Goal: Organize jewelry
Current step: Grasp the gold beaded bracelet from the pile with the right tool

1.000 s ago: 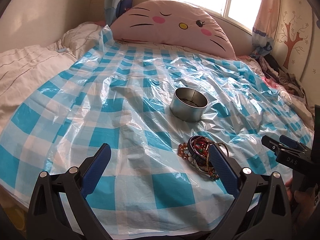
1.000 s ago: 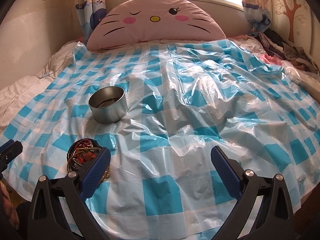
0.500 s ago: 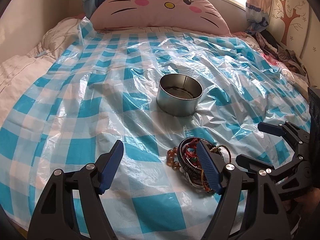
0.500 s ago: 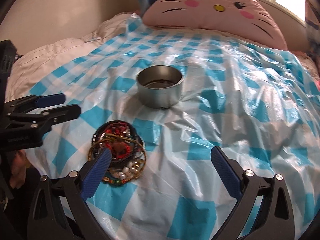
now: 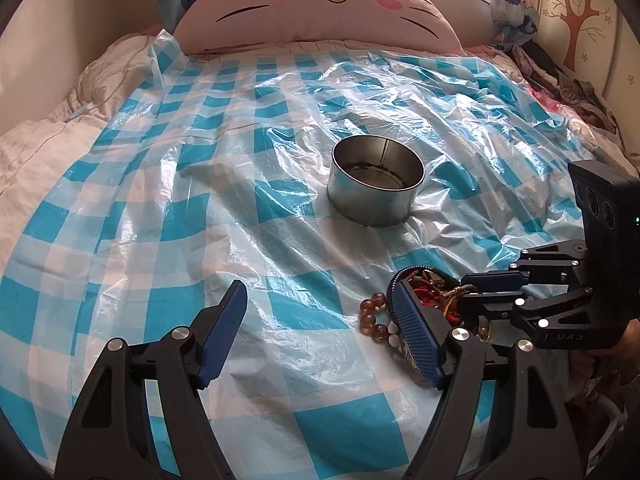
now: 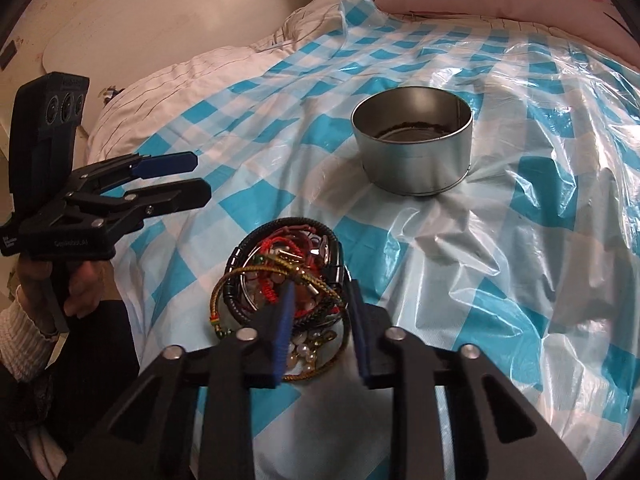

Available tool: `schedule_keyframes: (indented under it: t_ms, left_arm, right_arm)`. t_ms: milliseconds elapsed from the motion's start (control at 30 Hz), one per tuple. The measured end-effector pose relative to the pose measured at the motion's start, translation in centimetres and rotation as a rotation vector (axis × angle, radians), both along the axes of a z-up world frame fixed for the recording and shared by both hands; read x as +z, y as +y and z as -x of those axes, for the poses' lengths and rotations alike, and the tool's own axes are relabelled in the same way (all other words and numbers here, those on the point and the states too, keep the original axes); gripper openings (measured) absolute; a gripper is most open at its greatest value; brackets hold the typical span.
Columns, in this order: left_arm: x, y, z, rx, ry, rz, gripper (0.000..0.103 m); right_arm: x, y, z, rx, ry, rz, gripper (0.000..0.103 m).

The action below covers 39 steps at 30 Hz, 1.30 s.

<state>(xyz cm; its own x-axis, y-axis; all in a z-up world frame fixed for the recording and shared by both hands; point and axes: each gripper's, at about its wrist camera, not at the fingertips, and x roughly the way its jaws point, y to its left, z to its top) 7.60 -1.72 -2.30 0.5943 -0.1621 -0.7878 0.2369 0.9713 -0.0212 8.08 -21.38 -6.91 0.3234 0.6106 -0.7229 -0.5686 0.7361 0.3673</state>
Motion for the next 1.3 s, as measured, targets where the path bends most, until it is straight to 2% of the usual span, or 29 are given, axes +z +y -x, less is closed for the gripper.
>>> schedule_keyframes:
  t_ms: [167, 267, 400, 533, 600, 633, 667, 700, 767, 867, 933, 1033, 1067, 1167, 1300]
  left_arm:
    - [-0.1, -1.0, 0.2, -0.061, 0.006, -0.014, 0.072]
    - [0.0, -2.7, 1.0, -0.162, -0.006, -0.030, 0.072]
    - [-0.3, -5.1, 2.1, -0.267, -0.017, -0.097, 0.072]
    - [-0.5, -5.8, 1.7, -0.279, -0.011, -0.108, 0.072]
    - [-0.4, -5.8, 1.5, -0.274, -0.012, -0.104, 0.072]
    - [-0.4, -5.6, 1.4, -0.271, -0.010, -0.099, 0.072]
    - [-0.4, -5.5, 1.4, -0.266, -0.008, -0.093, 0.072]
    - [-0.5, -5.2, 1.3, -0.259, -0.003, -0.083, 0.072]
    - [-0.4, -4.5, 1.1, -0.235, 0.008, -0.054, 0.072]
    - [-0.4, -3.4, 0.6, -0.205, 0.026, -0.011, 0.072]
    - [-0.4, -3.2, 0.4, -0.201, 0.029, -0.011, 0.072]
    - [-0.2, -3.3, 0.5, -0.220, 0.025, -0.020, 0.072]
    - [-0.2, -3.5, 0.5, -0.234, 0.023, -0.026, 0.072]
    - [-0.4, -4.6, 0.9, -0.287, 0.004, -0.080, 0.072]
    - [-0.9, -6.8, 1.5, -0.398, -0.053, -0.188, 0.072]
  right_arm:
    - [0.2, -2.3, 1.4, -0.081, 0.007, -0.058, 0.010]
    - [0.6, -4.1, 2.2, -0.137, 0.016, -0.136, 0.007]
    - [1.1, -6.3, 3.3, -0.223, 0.007, -0.211, 0.006]
    - [1.2, -8.5, 3.8, -0.317, 0.005, -0.270, 0.006]
    - [0.8, -8.5, 3.5, -0.307, 0.028, -0.261, 0.007]
    - [0.7, -8.1, 3.3, -0.282, 0.044, -0.249, 0.013]
    - [0.6, -7.4, 3.1, -0.254, 0.056, -0.234, 0.044]
    - [0.7, -6.7, 3.0, -0.227, 0.053, -0.211, 0.069]
    - [1.1, -5.3, 3.0, -0.166, 0.010, -0.171, 0.069]
    - [0.8, -3.3, 1.9, -0.074, 0.011, -0.090, 0.069]
    - [0.0, -2.5, 0.8, -0.021, 0.030, -0.054, 0.064]
    - [-0.6, -2.0, 0.4, 0.049, 0.053, -0.026, 0.022]
    - [-0.6, -2.0, 0.6, 0.069, 0.057, -0.023, 0.004]
    - [-0.3, -2.6, 2.2, 0.084, 0.050, -0.051, 0.004]
    - [0.3, -6.5, 3.9, -0.042, 0.056, -0.227, 0.004]
